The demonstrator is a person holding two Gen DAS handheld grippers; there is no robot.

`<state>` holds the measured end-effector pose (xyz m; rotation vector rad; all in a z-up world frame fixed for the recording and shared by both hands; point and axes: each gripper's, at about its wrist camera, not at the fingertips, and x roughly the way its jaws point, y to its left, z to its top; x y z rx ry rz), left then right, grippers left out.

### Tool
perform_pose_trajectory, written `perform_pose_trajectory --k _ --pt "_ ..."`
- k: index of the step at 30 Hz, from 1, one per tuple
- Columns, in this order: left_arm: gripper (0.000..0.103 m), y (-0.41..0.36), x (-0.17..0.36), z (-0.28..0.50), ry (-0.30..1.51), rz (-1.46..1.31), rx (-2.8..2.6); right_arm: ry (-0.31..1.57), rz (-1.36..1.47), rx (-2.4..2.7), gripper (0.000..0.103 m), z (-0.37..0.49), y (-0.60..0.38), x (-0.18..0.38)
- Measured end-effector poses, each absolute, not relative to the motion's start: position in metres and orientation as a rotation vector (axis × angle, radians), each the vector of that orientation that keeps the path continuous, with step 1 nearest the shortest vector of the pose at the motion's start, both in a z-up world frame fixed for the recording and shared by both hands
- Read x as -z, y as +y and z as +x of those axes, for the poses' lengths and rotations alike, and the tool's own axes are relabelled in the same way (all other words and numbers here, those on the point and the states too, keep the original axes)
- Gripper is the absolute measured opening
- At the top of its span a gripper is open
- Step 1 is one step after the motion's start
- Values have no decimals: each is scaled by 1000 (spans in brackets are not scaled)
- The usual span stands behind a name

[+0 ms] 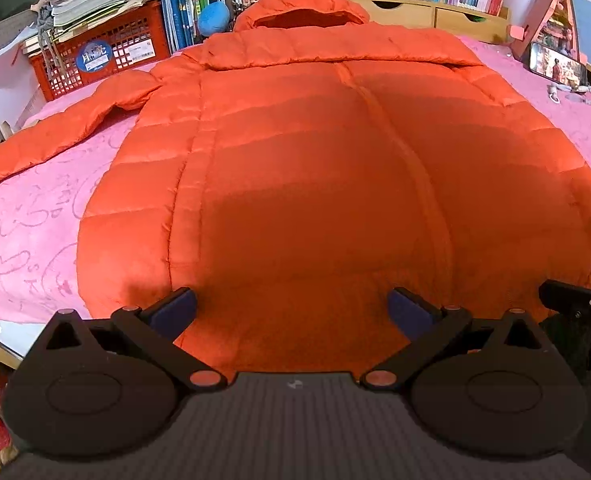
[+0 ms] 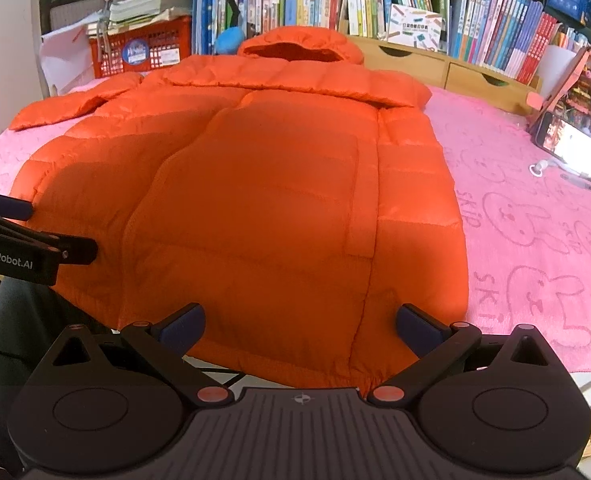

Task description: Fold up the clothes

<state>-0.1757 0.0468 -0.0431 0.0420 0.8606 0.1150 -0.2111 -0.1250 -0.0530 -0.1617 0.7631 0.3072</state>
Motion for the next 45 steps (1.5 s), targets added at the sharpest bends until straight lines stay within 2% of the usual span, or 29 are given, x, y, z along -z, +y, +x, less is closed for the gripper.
perform_pose_trajectory --k 22,28,37,41,45 --pt "103 41 49 -175 889 52 -109 779 -191 -301 103 -214 -125 60" --pt "103 60 33 -172 827 12 -74 759 -207 -309 103 -212 -124 56" --pt "103 210 -13 -130 577 -393 -398 513 -143 -342 103 -160 -115 29" --pt "103 264 -12 -112 471 -533 -530 342 -168 -355 103 -128 -99 23" --pt "103 298 0 -88 478 -631 -613 171 -228 -409 103 -92 -82 17"
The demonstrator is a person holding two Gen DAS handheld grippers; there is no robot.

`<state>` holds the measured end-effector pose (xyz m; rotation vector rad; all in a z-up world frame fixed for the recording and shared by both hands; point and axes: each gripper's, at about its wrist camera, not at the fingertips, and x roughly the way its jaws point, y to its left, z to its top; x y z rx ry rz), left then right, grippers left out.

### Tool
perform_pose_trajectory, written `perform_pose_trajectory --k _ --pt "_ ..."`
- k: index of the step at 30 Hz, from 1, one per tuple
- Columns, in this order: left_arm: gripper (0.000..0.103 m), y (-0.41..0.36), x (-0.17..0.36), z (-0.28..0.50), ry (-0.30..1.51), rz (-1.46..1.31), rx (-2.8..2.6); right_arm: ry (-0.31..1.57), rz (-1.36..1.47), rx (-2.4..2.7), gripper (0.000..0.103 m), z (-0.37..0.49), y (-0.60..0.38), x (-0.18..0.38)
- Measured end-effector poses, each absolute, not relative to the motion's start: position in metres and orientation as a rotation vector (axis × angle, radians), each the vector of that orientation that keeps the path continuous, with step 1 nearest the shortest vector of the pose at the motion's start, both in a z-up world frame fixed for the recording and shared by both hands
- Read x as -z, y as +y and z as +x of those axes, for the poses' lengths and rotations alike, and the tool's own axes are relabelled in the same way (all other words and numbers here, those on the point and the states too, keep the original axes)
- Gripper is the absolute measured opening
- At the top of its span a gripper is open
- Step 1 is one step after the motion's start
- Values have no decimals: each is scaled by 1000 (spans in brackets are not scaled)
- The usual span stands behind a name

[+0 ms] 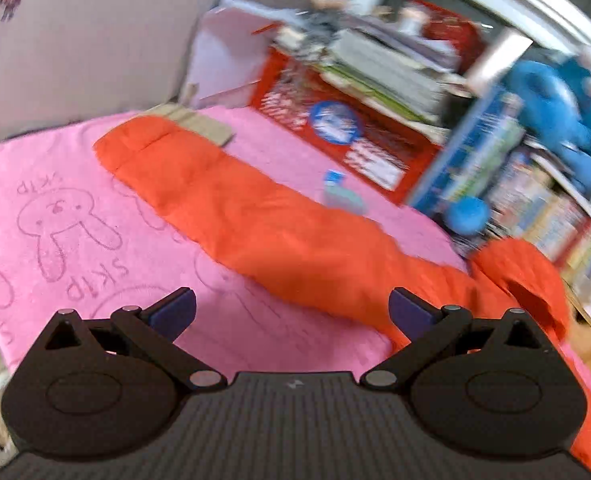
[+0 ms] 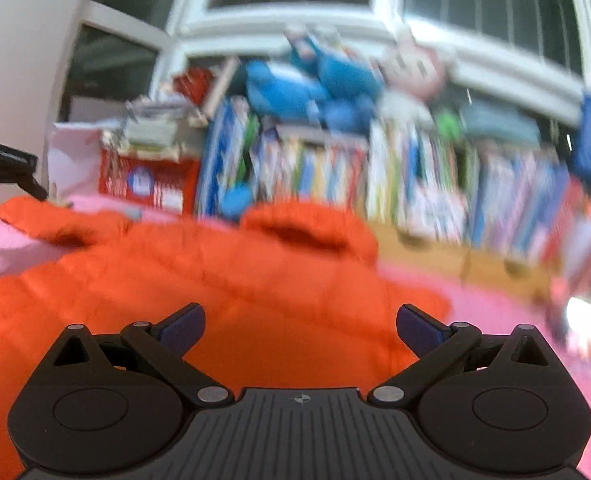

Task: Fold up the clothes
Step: 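Move the left tool to the unfolded sleeve and grasp its cuff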

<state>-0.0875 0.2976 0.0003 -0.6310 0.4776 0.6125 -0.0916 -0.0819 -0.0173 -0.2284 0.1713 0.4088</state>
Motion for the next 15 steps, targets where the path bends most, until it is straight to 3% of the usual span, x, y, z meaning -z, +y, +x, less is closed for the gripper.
perform_pose_trajectory --k 3,8,15 --pt "103 309 9 -76 496 -669 -645 145 -227 -454 103 -57 -71 15" --pt "103 321 26 -69 505 -749 -655 267 -112 -417 103 -14 -73 28" --pt "103 333 38 -63 378 -780 -653 365 -62 -376 103 0 -77 36"
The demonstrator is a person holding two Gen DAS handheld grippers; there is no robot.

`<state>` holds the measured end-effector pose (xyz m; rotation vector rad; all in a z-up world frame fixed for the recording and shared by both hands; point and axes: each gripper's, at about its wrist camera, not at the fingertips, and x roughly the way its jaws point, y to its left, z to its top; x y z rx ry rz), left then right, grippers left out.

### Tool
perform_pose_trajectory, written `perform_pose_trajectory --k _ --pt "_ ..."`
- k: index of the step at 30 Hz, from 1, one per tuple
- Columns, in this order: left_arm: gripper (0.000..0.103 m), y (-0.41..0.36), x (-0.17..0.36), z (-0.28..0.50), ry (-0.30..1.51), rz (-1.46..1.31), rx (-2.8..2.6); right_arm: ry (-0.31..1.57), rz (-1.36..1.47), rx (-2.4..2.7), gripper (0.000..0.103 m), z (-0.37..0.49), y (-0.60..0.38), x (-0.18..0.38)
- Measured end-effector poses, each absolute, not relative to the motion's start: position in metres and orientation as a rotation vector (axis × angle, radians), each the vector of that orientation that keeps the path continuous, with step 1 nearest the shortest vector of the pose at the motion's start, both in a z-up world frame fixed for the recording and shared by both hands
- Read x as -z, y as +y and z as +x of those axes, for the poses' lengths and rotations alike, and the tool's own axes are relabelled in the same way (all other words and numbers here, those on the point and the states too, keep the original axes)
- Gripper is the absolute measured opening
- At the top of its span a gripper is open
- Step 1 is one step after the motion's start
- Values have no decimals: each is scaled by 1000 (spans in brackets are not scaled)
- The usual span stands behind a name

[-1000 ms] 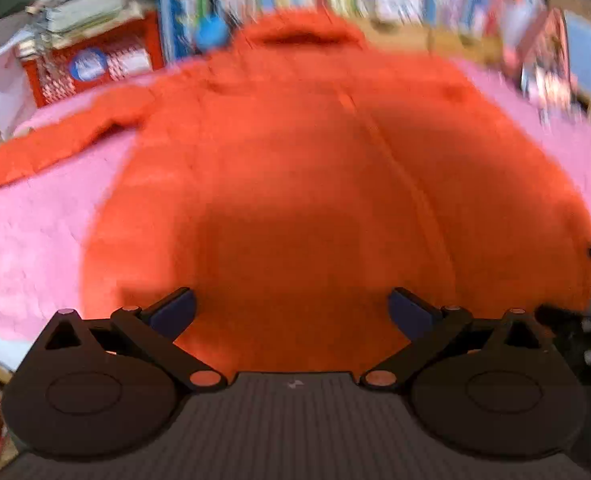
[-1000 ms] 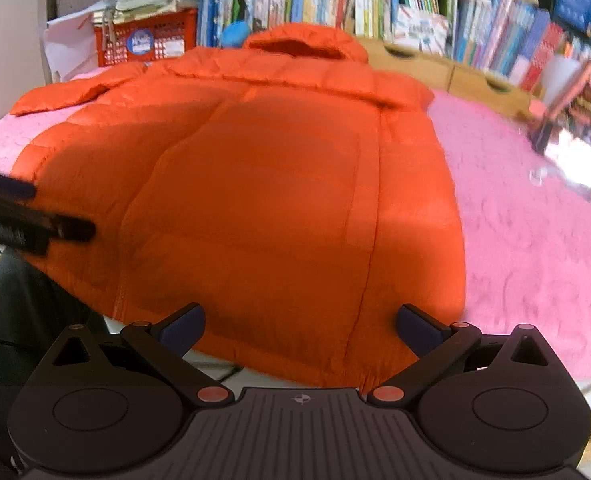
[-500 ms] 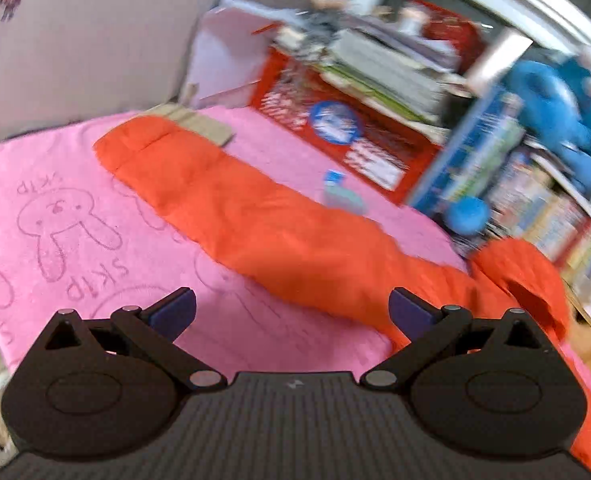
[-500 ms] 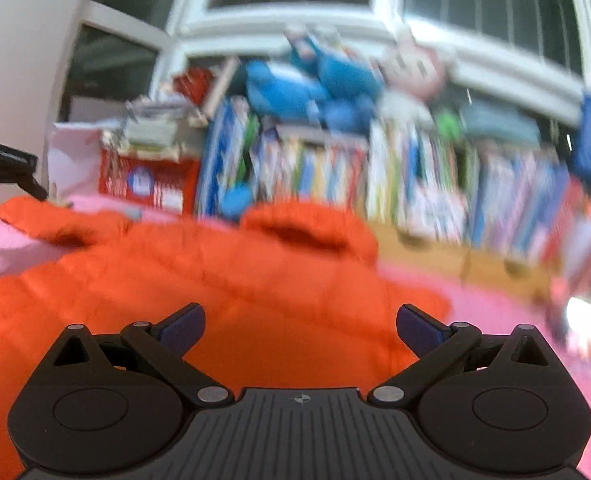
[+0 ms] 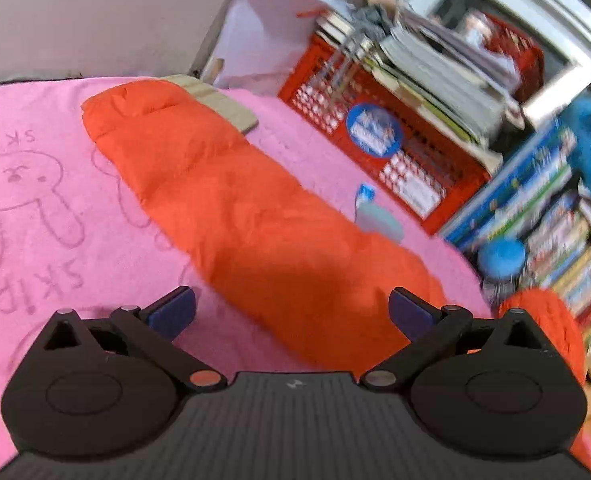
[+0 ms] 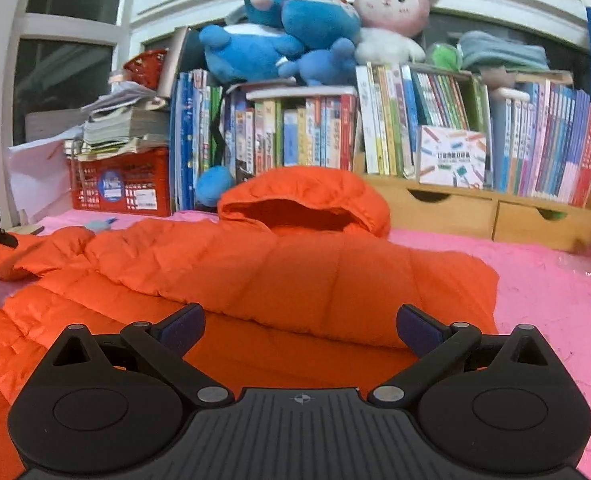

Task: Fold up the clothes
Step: 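Move the left tool to the unfolded sleeve and grasp its cuff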

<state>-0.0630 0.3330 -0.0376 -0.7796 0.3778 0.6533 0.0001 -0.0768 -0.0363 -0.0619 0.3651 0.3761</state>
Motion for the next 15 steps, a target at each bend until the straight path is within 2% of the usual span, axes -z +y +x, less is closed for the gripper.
perform_pose_trajectory --k 2,4,5,6,7,8,15 --pt "101 339 41 -61 329 -813 -663 379 -72 -374 103 1 -75 38" --pt "85 346 43 -57 298 -847 -671 392 -81 -371 103 2 -73 39" --pt "62 350 45 -56 293 -869 -679 398 -81 -370 103 3 -73 39" --pt "32 354 46 -53 290 -897 -679 404 -79 -370 103 4 -72 39" --pt "21 359 47 -51 292 -932 -670 409 -77 -370 103 5 -72 39" --pt "6 364 48 -48 293 -967 -661 415 -73 -369 103 6 -72 39" --pt "5 334 1 -15 228 -848 -498 473 22 -363 103 18 -87 41"
